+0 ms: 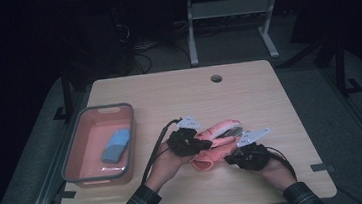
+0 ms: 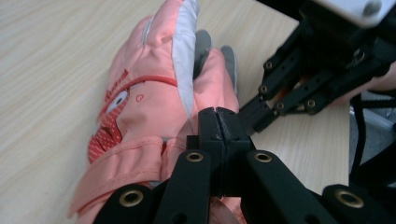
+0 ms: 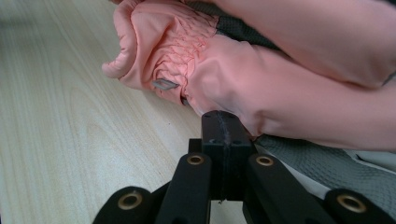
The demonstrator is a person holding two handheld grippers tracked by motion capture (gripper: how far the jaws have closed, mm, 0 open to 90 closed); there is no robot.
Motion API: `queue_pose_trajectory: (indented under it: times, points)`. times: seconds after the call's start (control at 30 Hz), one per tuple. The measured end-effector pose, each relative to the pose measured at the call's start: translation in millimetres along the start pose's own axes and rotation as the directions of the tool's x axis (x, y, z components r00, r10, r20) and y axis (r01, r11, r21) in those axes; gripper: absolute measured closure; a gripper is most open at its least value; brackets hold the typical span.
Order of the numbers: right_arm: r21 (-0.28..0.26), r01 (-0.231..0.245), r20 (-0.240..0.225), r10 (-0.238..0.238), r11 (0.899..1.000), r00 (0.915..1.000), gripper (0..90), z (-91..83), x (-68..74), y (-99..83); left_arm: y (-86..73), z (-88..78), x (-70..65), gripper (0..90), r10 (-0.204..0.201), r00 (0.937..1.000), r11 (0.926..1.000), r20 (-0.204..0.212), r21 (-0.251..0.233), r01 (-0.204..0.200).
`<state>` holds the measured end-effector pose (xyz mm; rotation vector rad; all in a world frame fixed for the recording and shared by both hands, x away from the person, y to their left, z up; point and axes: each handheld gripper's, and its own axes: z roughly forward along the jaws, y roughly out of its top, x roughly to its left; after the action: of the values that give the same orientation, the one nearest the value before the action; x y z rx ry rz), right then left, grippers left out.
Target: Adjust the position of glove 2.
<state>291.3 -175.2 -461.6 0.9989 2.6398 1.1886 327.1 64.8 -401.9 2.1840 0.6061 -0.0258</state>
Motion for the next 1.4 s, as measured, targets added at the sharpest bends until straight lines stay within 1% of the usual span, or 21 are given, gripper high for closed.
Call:
queue_pose_trajectory:
  times: [0.13, 0.2, 0.27, 0.33, 0.53, 0.57, 0.6, 0.63, 0.7, 0.8, 0.83, 0.9, 0.93, 0.97, 1.0, 1.07, 1.1, 1.17, 1.23, 1.27, 1.4]
  points:
    - [0.003, -0.001, 0.001, 0.001, 1.0, 1.0, 90.0, 0.1, 0.2, -0.1, -3.8, 3.0, -5.6, 89.7, 0.005, 0.9997, 0.9999, 0.026, 0.013, -0.005]
    - [0.004, -0.001, 0.001, 0.001, 1.0, 1.0, 90.0, 0.4, 0.1, -0.3, -8.1, 9.0, -9.0, 89.7, 0.01, 0.999, 0.9991, 0.044, 0.041, -0.012]
    - [0.005, 0.005, 0.007, -0.005, 1.0, 1.0, 90.0, 0.2, -0.1, -0.6, -13.4, 15.2, -10.1, 89.7, 0.015, 0.9994, 0.9974, 0.033, 0.07, -0.017]
    - [0.004, -0.002, 0.006, 0.002, 1.0, 1.0, 90.0, -0.2, -0.5, -1.0, -15.0, 16.5, -7.5, 89.7, 0.001, 0.999, 0.9978, 0.044, 0.067, -0.004]
    - [-0.003, -0.004, 0.002, 0.004, 1.0, 1.0, 88.4, -1.9, -1.7, -0.9, -12.9, 16.2, -4.1, 89.7, 0.005, 0.9992, 0.9976, 0.039, 0.069, -0.008]
    - [-0.024, 0.006, -0.001, -0.006, 1.0, 1.0, 88.4, -7.9, -1.3, 0.9, -13.0, 16.3, -2.5, 89.7, 0.0, 0.9992, 0.9976, 0.04, 0.069, -0.003]
    - [-0.024, 0.006, -0.001, -0.006, 1.0, 1.0, 88.4, -7.9, -1.3, 0.9, -13.0, 16.4, -2.4, 89.7, -0.004, 0.9992, 0.9979, 0.039, 0.065, 0.001]
    - [-0.04, -0.004, -0.007, 0.004, 0.999, 1.0, 88.3, -12.2, 0.5, 2.6, -12.8, 16.2, -1.9, 89.7, 0.001, 0.9992, 0.9979, 0.039, 0.065, -0.004]
    - [-0.095, 0.017, 0.005, -0.016, 0.995, 0.9999, 88.4, -24.7, 0.9, 9.7, -12.6, 16.3, -2.3, 89.7, -0.002, 0.9992, 0.9978, 0.039, 0.066, -0.001]
    - [-0.161, 0.011, 0.033, -0.006, 0.987, 0.9994, 89.1, -44.1, -1.2, 28.1, -12.2, 16.6, -1.8, 89.6, -0.002, 0.9992, 0.9978, 0.04, 0.067, -0.001]
    - [-0.2, 0.001, 0.059, 0.011, 0.98, 0.9982, 89.1, -51.7, -6.2, 39.9, -12.2, 16.6, -1.8, 89.6, -0.006, 0.9991, 0.9979, 0.042, 0.065, 0.004]
    - [-0.212, -0.003, 0.064, 0.017, 0.977, 0.9978, 89.1, -54.1, -8.8, 44.2, -12.2, 16.8, -1.7, 89.6, -0.01, 0.999, 0.9981, 0.043, 0.062, 0.007]
    - [-0.23, -0.004, 0.076, 0.022, 0.973, 0.9969, 89.1, -56.3, -13.6, 50.7, -12.1, 16.4, -0.9, 89.6, 0.002, 0.9991, 0.9976, 0.042, 0.068, -0.005]
    - [-0.24, -0.003, 0.104, 0.029, 0.971, 0.9942, 89.5, -55.7, -21.8, 58.7, -12.2, 16.8, -1.5, 89.6, -0.008, 0.999, 0.998, 0.045, 0.064, 0.005]
    - [-0.24, -0.003, 0.104, 0.029, 0.971, 0.9942, 89.5, -55.7, -21.8, 58.7, -12.2, 17.0, -1.8, 89.6, -0.01, 0.9989, 0.9981, 0.046, 0.061, 0.007]
    - [-0.235, -0.02, 0.107, 0.046, 0.972, 0.9932, 89.5, -50.2, -29.7, 63.4, -12.1, 16.9, -1.8, 89.6, -0.007, 0.9989, 0.998, 0.047, 0.063, 0.004]
    - [-0.223, -0.028, 0.117, 0.056, 0.974, 0.9916, 89.5, -45.8, -31.8, 64.0, -12.0, 16.0, -0.8, 89.6, 0.007, 0.9988, 0.9973, 0.049, 0.072, -0.011]
    - [-0.181, -0.044, 0.12, 0.067, 0.982, 0.9906, 89.6, -35.9, -33.9, 61.4, -11.6, 14.4, -1.4, 88.6, 0.009, 0.9983, 0.997, 0.058, 0.076, -0.013]
    - [-0.157, -0.047, 0.121, 0.067, 0.987, 0.9904, 90.0, -30.4, -34.3, 57.1, -10.3, 10.7, -3.0, 81.7, 0.009, 0.9975, 0.9973, 0.07, 0.072, -0.014]
    - [-0.154, -0.048, 0.118, 0.067, 0.987, 0.9908, 90.0, -29.1, -34.6, 55.7, -8.0, 6.1, -4.7, 79.8, 0.019, 0.997, 0.9971, 0.075, 0.072, -0.024]
    - [-0.146, -0.033, 0.123, 0.051, 0.989, 0.991, 90.0, -28.4, -32.5, 52.1, 2.7, -13.7, -6.4, 68.9, 0.042, 0.9972, 0.9982, 0.062, 0.04, -0.044]
